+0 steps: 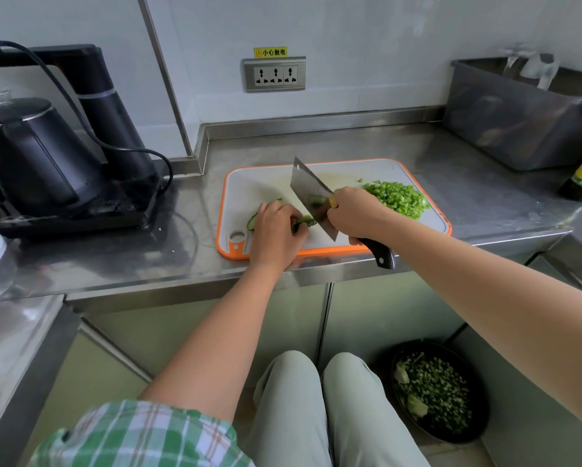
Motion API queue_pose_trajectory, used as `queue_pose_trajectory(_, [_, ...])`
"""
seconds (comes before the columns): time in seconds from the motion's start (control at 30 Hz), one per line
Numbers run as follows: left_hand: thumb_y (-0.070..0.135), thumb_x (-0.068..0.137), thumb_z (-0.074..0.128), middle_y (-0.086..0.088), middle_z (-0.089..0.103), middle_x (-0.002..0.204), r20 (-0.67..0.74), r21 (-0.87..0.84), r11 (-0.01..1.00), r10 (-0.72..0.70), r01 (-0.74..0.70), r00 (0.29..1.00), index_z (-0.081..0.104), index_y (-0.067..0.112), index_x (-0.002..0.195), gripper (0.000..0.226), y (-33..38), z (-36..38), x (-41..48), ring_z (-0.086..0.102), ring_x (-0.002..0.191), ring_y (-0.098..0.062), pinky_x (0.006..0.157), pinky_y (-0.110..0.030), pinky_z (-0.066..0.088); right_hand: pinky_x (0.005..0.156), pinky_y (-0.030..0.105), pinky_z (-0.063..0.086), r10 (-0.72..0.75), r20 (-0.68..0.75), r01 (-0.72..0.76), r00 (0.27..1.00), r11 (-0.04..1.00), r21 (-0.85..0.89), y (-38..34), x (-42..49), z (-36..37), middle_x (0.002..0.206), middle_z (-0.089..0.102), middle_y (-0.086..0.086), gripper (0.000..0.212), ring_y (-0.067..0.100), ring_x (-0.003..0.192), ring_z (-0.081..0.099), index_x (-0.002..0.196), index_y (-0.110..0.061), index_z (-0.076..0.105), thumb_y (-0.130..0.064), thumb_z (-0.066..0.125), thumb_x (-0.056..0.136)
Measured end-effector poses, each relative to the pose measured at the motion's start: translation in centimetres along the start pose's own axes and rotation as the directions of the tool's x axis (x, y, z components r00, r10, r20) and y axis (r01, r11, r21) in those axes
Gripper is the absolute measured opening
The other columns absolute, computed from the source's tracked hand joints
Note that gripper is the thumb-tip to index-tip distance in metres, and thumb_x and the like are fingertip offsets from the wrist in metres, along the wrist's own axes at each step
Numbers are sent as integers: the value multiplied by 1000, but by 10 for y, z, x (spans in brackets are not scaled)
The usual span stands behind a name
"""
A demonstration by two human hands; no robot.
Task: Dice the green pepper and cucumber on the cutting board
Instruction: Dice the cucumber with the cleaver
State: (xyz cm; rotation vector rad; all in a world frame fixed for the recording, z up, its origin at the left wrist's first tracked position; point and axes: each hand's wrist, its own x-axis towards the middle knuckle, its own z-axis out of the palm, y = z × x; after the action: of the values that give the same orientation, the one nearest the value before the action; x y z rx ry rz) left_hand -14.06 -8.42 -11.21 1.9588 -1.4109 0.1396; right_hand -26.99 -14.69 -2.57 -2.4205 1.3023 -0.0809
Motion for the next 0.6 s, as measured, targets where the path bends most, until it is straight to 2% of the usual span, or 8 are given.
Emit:
queue_pose_trajectory(0.07, [17, 82, 65, -7, 63, 93, 1, 0, 1000, -5, 5, 1000, 70, 12, 89, 10, -1, 0, 0, 48, 92, -26, 78, -33, 39, 36, 22, 36, 1, 5, 0, 1000, 1000, -29, -3, -1, 1, 69, 54, 12, 18, 25, 52, 62, 72, -9, 41, -2, 39, 88])
queue_pose_trajectory(0.2, [17, 81, 65, -7, 62, 92, 3, -13, 1000, -9, 9, 1000, 70, 13, 87, 8, -1, 1, 1, 48, 91, -27, 78, -33, 39, 37, 24, 40, 23, 21, -23, 1000, 1000, 12, -7, -2, 5, 67, 52, 12, 10, 20, 40, 53, 89, -1, 45, 3, 36, 87])
queue_pose_trajectory(0.37, [18, 82, 66, -7, 62, 92, -6, -16, 1000, -7, 6, 1000, 70, 13, 89, 10, -2, 1, 0, 47, 91, -27, 78, -36, 42, 41, 27, 41, 39, -31, -38, 999, 999, 33, -8, 3, 13, 66, 51, 9, 14, 20, 41, 53, 76, -6, 40, 1, 38, 88])
queue_pose_trajectory(0.5, [19, 82, 68, -7, 62, 93, -7, -15, 1000, -6, 6, 1000, 71, 13, 91, 12, -2, 2, 1, 48, 93, -27, 80, -35, 42, 39, 24, 34, 43, -73, -37, 996, 996, 82, 2, 3, 10, 66, 50, 10, 7, 17, 36, 50, 88, -2, 43, -4, 38, 92])
queue_pose_trajectory(0.6, [19, 83, 68, -5, 63, 95, -9, -26, 1000, -9, 8, 1000, 72, 13, 93, 12, -1, 1, 0, 48, 95, -24, 81, -30, 39, 36, 24, 36, 9, -54, -6, 998, 998, 55, 1, 0, 3, 67, 52, 12, 15, 19, 37, 52, 77, -6, 40, -3, 36, 91])
